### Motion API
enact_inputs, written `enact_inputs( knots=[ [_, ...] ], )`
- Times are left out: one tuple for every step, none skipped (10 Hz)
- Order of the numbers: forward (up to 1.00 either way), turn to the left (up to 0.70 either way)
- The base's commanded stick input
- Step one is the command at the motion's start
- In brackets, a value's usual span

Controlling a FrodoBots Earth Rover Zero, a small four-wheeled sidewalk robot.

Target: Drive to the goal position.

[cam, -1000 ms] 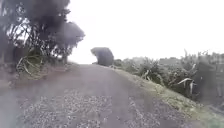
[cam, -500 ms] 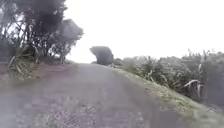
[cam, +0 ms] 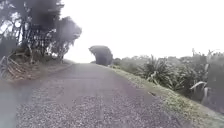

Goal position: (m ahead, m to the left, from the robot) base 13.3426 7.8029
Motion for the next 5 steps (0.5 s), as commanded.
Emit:
enact_inputs(
  knots=[
    [0.85,0.29],
    [0.85,0.33],
    [0.85,0.34],
    [0.85,0.34],
    [0.85,0.34]
  ],
)
